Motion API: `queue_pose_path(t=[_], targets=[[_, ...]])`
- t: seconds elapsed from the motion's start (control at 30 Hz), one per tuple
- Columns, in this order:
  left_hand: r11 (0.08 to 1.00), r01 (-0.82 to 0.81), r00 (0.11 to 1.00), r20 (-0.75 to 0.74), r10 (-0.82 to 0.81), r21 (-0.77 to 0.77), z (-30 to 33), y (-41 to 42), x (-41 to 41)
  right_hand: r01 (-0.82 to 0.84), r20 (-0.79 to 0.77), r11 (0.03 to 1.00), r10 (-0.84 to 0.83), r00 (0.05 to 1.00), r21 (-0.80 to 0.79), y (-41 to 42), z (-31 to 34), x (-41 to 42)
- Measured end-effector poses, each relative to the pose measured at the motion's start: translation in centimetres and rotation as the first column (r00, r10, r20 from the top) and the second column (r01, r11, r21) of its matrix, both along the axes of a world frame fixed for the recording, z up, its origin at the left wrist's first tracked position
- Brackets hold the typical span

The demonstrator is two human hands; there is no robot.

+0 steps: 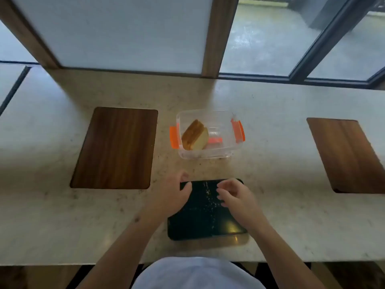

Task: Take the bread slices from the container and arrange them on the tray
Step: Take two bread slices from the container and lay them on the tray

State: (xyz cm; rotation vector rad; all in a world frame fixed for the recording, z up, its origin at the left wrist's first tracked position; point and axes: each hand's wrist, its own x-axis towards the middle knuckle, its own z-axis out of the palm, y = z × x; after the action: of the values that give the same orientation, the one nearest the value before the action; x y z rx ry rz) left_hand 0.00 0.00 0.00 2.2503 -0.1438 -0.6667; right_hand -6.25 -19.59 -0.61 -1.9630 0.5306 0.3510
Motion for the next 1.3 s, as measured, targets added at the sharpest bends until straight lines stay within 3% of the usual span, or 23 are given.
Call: queue_pose_path(t=[0.13, 0.2, 0.27, 0.33, 0.43, 0.47, 0.53, 0.6, 0.7, 0.77, 0.9, 1.03, 1.17, 1.3], targets=[[0.946, 0.031, 0.990, 0.121, -0.073, 0.323, 0.6, -2.3, 5.5, -0.037, -0.076, 0.999, 0.039, 0.996, 0.018, -1.0, 0.2, 5.9], [0.981, -0.033, 0.991, 0.134, 0.008, 0.191, 1.4, -4.2, 7.7, -0.009, -0.102, 0.986, 0.026, 0.994, 0.164, -1.1, 0.3, 9.3], [0.977, -0.201, 0.979, -0.003, 0.202, -0.069, 1.9, -6.0, 9.6, 0.077, -0.127, 0.919, -0.030, 0.992, 0.387, -1.1, 0.3, 12.5], [0.879, -0.413, 0.904, -0.224, 0.363, -0.239, 1.9, -8.1, 11.4, 0.245, -0.211, 0.802, -0.151, 0.966, 0.544, -0.9, 0.3, 15.6], [0.717, -0.638, 0.762, -0.362, 0.537, -0.278, 0.7, -9.9, 13.0, 0.571, -0.447, 0.447, -0.358, 0.820, 0.689, -0.4, -0.4, 18.5], [0.632, -0.713, 0.694, -0.433, 0.575, -0.304, 0.3, -10.3, 13.2, 0.623, -0.504, 0.377, -0.372, 0.779, 0.685, -0.5, -0.8, 19.0], [0.461, -0.816, 0.574, -0.588, 0.570, -0.349, -0.8, -10.8, 13.6, 0.666, -0.566, 0.320, -0.355, 0.744, 0.674, -0.5, -1.2, 19.5], [0.389, -0.845, 0.533, -0.633, 0.562, -0.366, -1.4, -10.9, 14.0, 0.667, -0.590, 0.316, -0.311, 0.745, 0.675, -0.6, -1.6, 19.8], [0.427, -0.841, 0.538, -0.606, 0.586, -0.333, -2.2, -11.2, 14.5, 0.656, -0.601, 0.337, -0.264, 0.754, 0.675, -0.8, -1.7, 20.3], [0.505, -0.814, 0.569, -0.570, 0.593, -0.287, -2.3, -11.4, 14.7, 0.649, -0.601, 0.369, -0.250, 0.759, 0.665, -1.1, -2.0, 20.6], [0.710, -0.683, 0.694, -0.455, 0.558, -0.171, -2.1, -12.0, 15.1, 0.649, -0.611, 0.398, -0.239, 0.755, 0.648, -1.3, -1.9, 20.8], [0.911, -0.411, 0.884, -0.232, 0.406, 0.026, -2.2, -13.0, 14.9, 0.709, -0.651, 0.381, -0.289, 0.701, 0.594, -1.7, -1.7, 21.2], [0.950, -0.273, 0.958, -0.043, 0.283, 0.148, -2.8, -13.8, 14.5, 0.722, -0.630, 0.390, -0.354, 0.691, 0.572, -2.3, -1.3, 21.4], [0.928, -0.157, 0.967, -0.139, 0.214, 0.338, -2.1, -15.2, 14.6, 0.701, -0.620, 0.369, -0.329, 0.712, 0.610, -3.0, -0.5, 21.3]])
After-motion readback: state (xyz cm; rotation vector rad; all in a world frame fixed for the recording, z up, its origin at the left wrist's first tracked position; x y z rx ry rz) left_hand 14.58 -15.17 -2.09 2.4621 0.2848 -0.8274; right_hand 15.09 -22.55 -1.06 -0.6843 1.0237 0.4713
